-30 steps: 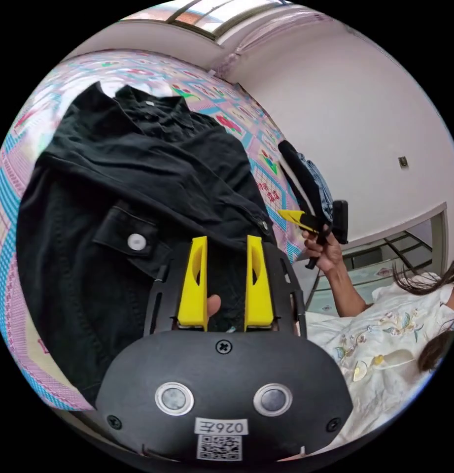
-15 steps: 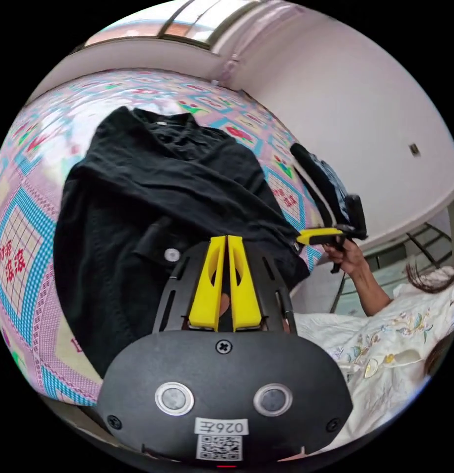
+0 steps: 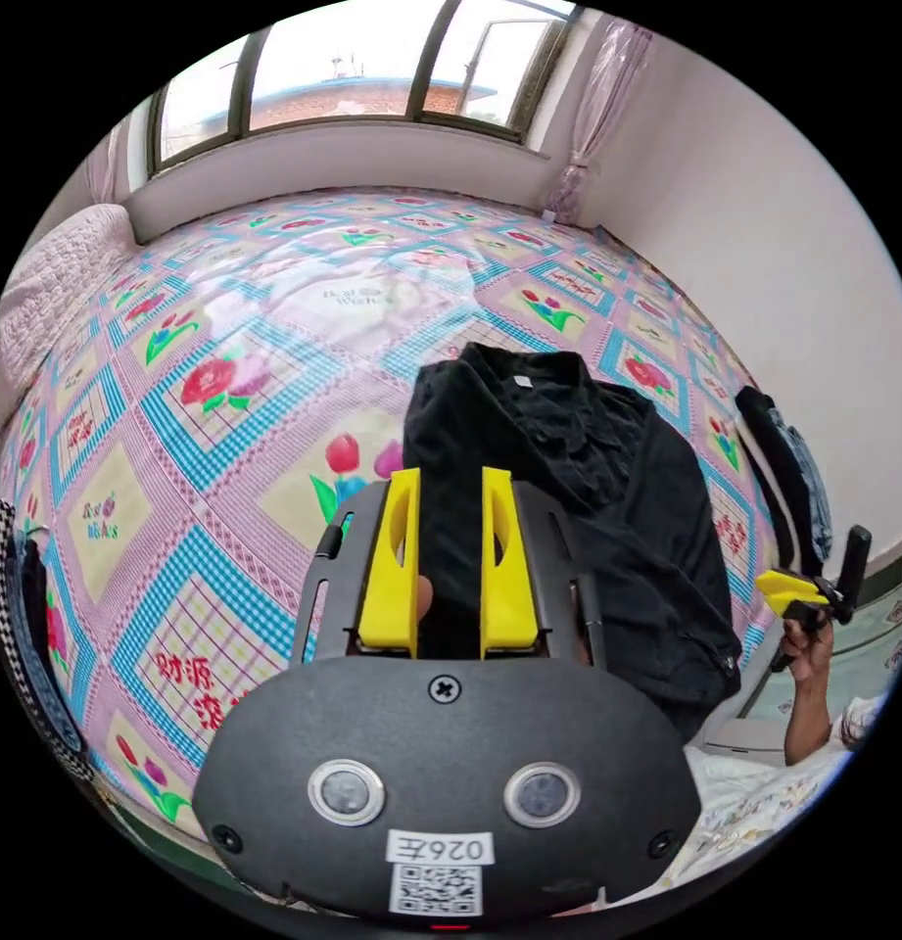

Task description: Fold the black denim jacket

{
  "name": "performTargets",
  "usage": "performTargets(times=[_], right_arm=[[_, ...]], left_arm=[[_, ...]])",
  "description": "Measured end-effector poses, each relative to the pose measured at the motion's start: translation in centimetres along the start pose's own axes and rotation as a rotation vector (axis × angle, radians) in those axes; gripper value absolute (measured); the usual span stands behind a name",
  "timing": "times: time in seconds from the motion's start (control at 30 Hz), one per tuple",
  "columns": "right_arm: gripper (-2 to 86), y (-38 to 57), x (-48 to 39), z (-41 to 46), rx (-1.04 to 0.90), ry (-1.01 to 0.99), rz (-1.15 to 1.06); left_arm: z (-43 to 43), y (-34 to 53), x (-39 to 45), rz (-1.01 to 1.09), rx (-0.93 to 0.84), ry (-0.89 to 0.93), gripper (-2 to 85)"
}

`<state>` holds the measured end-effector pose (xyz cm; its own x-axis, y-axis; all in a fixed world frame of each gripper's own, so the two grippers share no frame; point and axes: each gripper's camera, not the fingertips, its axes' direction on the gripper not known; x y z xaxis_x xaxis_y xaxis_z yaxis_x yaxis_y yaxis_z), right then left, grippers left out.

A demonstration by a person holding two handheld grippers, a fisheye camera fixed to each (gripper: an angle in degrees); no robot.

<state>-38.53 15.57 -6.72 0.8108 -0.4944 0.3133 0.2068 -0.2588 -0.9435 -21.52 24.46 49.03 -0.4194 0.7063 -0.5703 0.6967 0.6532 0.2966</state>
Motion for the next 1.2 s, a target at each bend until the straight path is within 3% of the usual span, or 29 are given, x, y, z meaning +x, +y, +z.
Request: performTargets(times=[0.1, 0.13, 0.27, 0.4, 0.5, 0.63, 0.67, 0.73, 0.8, 0.93, 1.03, 1.1, 1.2], right_arm=[[4.7, -2.5, -2.3, 2.0, 0.000, 0.000, -0.050], [4.6, -3.4, -3.1, 2.9, -0.007, 0.013, -0.068], [3.7, -5.7, -3.7, 6.1, -0.054, 0.127, -0.082], [3.3, -6.1, -2.6, 7.2, -0.074, 0.183, -0.043], [3.1, -6.8, -1.8, 7.6, -0.056, 0.178, -0.009], [2.9, -8.7, -1.6, 9.7, -0.059, 0.182, -0.010], [2.9, -9.3, -1.6, 10.4, -0.066, 0.173, -0.007], [2.7, -9.9, -1.6, 11.2, -0.069, 0.153, -0.004], [2.4, -10.4, -1.5, 11.9, -0.077, 0.165, -0.011], [1.0, -10.8, 0.9, 12.4, -0.114, 0.332, 0.013], [0.8, -10.6, 2.9, 10.8, -0.055, 0.291, 0.060], [0.3, -10.8, 3.6, 9.8, -0.005, 0.267, 0.077], [-0.8, -11.7, 4.8, 9.8, 0.029, 0.269, 0.054]], left_arm=[[3.6, -4.7, -0.4, 0.040, -0.041, -0.082, 7.3], [5.6, -6.3, -0.3, 0.079, -0.100, -0.113, 2.1], [10.9, -8.3, -1.6, 0.193, -0.303, -0.306, 0.2], [9.1, -7.3, -7.1, 0.094, -0.212, -0.025, 0.1], [5.8, -5.7, -9.6, -0.010, -0.075, 0.023, 0.9], [4.9, -7.3, -9.6, -0.045, 0.027, 0.115, 17.4], [5.4, -7.9, -9.4, -0.051, 0.018, 0.121, 17.7], [8.8, -10.4, -7.9, 0.019, -0.081, 0.112, 5.6], [12.1, -11.5, -6.4, 0.145, -0.236, 0.049, 3.6], [12.1, -11.6, -9.2, 0.090, -0.245, 0.111, 4.6], [9.1, -10.5, -10.5, 0.037, -0.162, 0.110, 5.2], [6.5, -9.4, -11.0, -0.022, -0.070, 0.084, 0.8], [3.9, -7.9, -12.0, -0.169, 0.006, -0.088, -0.5]])
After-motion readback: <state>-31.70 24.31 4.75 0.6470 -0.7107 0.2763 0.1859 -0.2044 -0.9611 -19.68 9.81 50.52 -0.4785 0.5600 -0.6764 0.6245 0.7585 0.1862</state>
